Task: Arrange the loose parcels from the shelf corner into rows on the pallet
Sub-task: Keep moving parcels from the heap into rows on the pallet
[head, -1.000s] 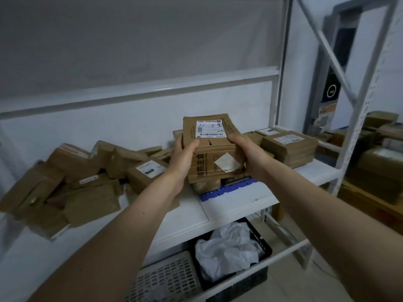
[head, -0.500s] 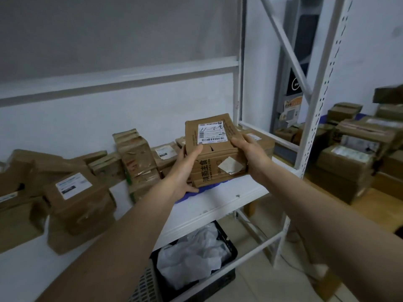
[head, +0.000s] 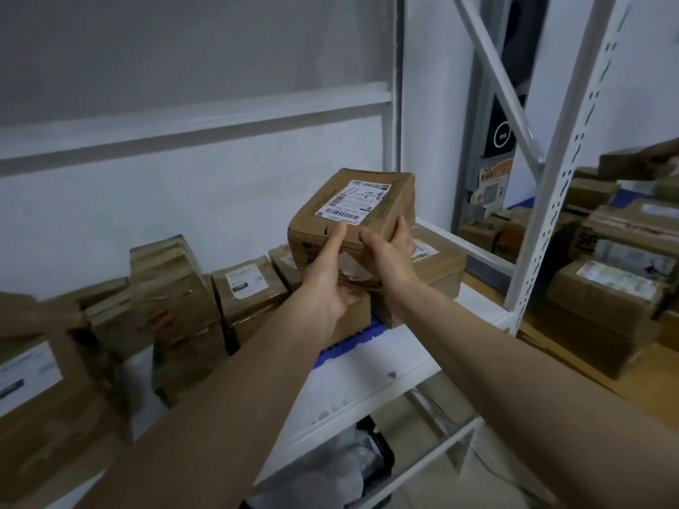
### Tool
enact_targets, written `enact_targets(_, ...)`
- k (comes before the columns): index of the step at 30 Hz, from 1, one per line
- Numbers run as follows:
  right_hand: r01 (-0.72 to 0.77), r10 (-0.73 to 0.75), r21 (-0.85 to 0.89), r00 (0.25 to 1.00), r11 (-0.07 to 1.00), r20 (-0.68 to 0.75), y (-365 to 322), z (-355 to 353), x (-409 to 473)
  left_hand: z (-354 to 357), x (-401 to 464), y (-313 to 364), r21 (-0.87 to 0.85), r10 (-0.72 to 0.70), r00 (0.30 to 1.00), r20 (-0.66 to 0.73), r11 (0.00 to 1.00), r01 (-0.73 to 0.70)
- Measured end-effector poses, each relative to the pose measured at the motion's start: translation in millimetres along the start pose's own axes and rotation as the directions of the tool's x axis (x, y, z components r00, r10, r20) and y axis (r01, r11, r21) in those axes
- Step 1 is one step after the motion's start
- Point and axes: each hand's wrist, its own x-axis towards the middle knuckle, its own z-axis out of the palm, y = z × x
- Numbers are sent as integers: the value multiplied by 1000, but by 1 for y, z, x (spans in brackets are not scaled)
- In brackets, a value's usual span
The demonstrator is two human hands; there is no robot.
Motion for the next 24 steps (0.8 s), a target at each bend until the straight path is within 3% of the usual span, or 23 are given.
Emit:
enact_targets(7,2,-3,14,997,1000,82,-2,28,74,-8,82,57,-9,48,994,-100,999,-49)
enact_targets(14,-120,101,-135,985,984,-137,-17,-8,171,-18,139,91,75,30,997,-71,997,-24)
enact_targets(19,-154,159,-135,987,979,31,-23,-11,216,-10,164,107,134,44,999,-12,990,-42)
enact_targets(24,-186,206,-145,968,972,143,-14,-10,251,1,188,106,269,122,985,-123,959,-86)
